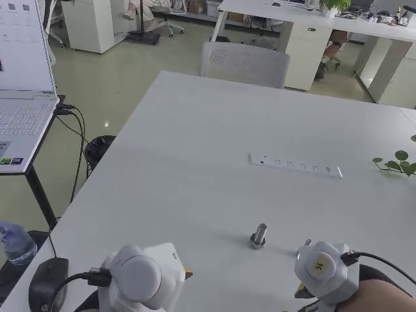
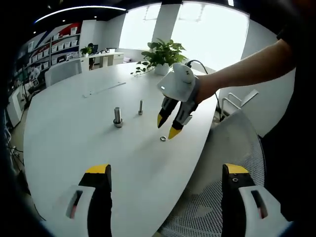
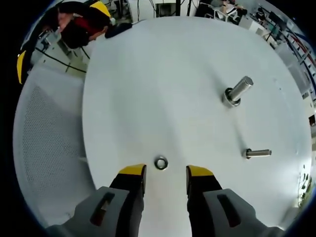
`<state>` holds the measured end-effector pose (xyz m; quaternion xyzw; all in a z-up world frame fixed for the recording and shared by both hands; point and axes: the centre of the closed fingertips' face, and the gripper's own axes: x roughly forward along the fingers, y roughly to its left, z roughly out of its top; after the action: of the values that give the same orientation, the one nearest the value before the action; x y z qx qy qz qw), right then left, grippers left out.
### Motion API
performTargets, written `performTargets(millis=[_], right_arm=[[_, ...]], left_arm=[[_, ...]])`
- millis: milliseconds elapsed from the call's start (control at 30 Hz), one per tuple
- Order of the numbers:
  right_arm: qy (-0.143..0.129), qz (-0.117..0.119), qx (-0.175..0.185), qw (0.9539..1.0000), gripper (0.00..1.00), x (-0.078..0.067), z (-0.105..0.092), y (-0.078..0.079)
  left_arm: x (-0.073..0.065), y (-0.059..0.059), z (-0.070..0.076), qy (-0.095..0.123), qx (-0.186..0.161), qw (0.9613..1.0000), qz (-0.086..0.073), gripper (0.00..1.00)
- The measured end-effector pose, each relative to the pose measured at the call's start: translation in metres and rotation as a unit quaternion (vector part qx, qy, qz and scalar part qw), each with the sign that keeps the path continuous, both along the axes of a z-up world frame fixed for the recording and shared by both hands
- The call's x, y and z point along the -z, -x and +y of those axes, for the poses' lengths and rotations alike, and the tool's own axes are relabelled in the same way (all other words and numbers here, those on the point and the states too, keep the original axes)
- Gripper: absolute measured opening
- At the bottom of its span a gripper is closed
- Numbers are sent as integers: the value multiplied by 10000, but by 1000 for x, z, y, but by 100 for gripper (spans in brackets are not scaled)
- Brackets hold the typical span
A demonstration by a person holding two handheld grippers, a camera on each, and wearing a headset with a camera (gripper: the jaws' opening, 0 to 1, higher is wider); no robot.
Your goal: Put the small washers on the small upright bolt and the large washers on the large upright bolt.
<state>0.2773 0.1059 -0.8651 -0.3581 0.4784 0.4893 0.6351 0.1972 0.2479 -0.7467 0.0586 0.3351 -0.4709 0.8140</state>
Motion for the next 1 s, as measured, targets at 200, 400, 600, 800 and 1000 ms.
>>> performTargets(millis=[200, 400, 600, 800, 1000], right_arm=[[21, -60, -23, 10000, 34, 10, 5, -2], [93, -89, 1, 9999, 33, 15, 7, 0], [97, -89, 68, 9999, 32, 15, 4, 0], [121, -82, 103, 9998, 31, 16, 4, 1], [147, -84, 89, 9998, 27, 16, 4, 4]], left_arm=[[1, 0, 1, -53, 68, 10000, 8, 92], [1, 1, 3, -67, 102, 9999, 21, 90], [1, 3, 5, -75, 143, 9999, 45, 89], [3, 5, 4, -89, 199, 9997, 60, 87], [3, 7, 3, -81, 262, 9996, 98, 84]])
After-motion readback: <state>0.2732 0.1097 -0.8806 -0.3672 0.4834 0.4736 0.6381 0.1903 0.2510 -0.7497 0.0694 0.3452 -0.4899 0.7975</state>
